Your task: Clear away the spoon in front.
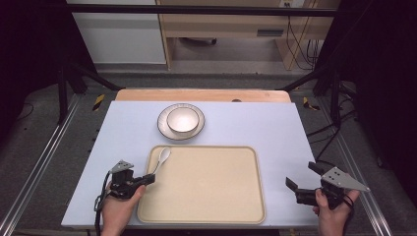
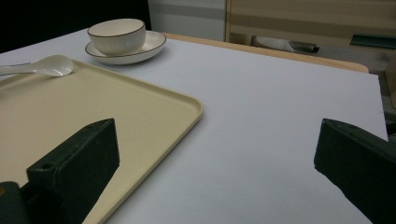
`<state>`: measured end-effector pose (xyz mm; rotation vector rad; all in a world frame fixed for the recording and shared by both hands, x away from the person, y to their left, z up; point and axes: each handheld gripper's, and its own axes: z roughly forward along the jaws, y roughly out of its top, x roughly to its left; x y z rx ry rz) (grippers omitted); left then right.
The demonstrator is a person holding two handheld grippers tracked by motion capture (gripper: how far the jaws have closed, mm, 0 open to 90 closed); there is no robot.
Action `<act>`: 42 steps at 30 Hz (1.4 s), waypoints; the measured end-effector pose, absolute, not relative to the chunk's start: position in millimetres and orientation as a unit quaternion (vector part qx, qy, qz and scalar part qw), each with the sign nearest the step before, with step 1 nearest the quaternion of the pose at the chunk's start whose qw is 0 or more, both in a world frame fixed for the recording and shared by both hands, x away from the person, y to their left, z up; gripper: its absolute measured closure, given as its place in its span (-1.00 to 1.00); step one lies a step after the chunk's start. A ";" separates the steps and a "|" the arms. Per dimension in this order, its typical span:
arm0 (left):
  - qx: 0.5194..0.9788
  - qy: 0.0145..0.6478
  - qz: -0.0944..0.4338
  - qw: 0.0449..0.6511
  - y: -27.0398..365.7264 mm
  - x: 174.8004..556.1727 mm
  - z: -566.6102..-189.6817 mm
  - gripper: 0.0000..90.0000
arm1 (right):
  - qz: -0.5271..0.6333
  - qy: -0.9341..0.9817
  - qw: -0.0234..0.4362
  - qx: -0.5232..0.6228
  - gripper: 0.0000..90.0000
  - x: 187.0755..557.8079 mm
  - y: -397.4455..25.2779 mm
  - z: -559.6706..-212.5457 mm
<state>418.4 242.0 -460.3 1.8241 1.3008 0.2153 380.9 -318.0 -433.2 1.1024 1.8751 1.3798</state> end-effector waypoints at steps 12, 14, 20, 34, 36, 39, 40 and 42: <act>0.740 0.526 0.094 0.409 240.0 418.7 -465.0 0.89 | 0.516 0.697 0.282 0.412 -0.99 379.8 -320.2 -431.8; 0.738 0.527 0.094 0.410 241.4 418.7 -465.4 0.87 | 0.516 0.696 0.282 0.412 -0.99 379.6 -320.5 -431.7; 0.735 0.524 0.095 0.419 244.1 418.6 -464.5 0.63 | 0.516 0.695 0.282 0.413 -0.99 379.4 -321.3 -431.9; 0.742 0.506 0.105 0.428 247.7 418.4 -458.3 -0.10 | 0.515 0.695 0.284 0.414 -0.99 378.8 -322.2 -431.7; 0.745 0.503 0.107 0.426 248.6 419.1 -457.6 -0.18 | 0.515 0.695 0.284 0.414 -0.99 378.7 -322.2 -431.7; 0.744 0.505 0.115 0.421 252.0 420.0 -456.1 -0.56 | 0.515 0.694 0.285 0.415 -0.99 378.7 -322.3 -431.8; 0.743 0.507 0.114 0.421 253.6 420.1 -455.3 -0.75 | 0.515 0.694 0.284 0.415 -0.99 378.6 -322.4 -431.9; 0.741 0.508 0.115 0.423 257.2 420.2 -453.9 -0.80 | 0.515 0.694 0.284 0.415 -0.99 378.6 -322.4 -431.9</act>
